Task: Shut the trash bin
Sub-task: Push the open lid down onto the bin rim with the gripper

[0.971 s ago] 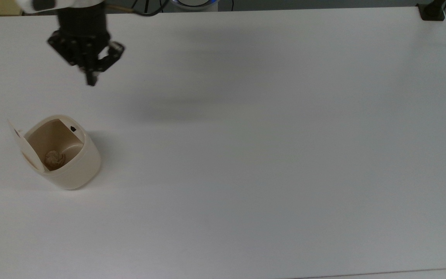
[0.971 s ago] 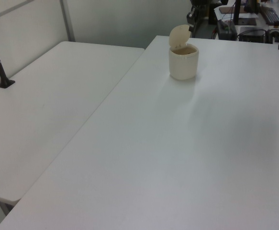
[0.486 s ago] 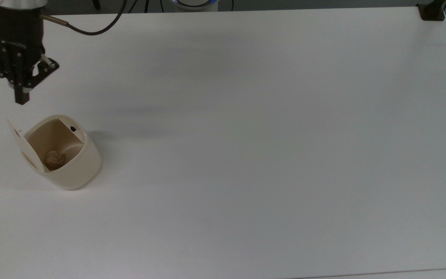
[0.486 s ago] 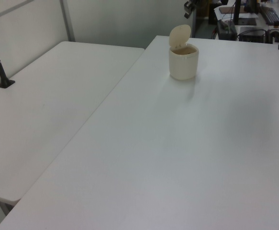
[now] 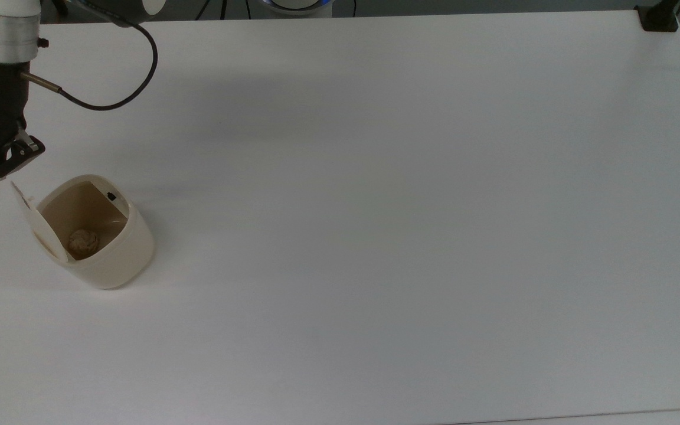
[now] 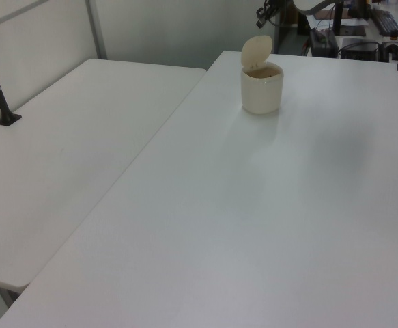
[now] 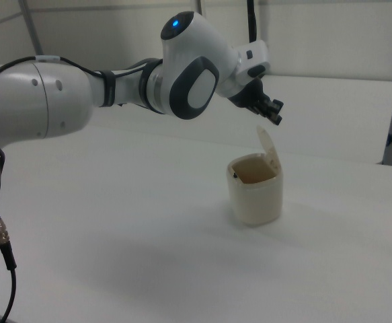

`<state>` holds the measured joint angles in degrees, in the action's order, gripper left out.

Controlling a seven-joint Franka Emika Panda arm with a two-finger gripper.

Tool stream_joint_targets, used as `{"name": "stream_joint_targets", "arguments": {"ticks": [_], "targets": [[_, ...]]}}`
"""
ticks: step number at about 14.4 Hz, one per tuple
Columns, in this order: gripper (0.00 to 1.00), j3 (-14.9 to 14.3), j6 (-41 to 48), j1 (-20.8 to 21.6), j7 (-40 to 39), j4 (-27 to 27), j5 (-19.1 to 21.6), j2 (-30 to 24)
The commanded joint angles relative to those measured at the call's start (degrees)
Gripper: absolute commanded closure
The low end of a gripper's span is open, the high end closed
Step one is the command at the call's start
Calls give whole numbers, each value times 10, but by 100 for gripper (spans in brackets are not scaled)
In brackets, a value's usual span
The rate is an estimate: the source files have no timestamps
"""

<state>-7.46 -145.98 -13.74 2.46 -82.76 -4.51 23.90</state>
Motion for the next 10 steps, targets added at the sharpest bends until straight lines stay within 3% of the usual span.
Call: {"name": "stream_joint_targets", "arguments": {"ticks": [1, 10], "targets": [[100, 2, -8, -1, 7, 2, 7, 8], [100, 17, 92, 10, 10, -27, 21, 1]]}}
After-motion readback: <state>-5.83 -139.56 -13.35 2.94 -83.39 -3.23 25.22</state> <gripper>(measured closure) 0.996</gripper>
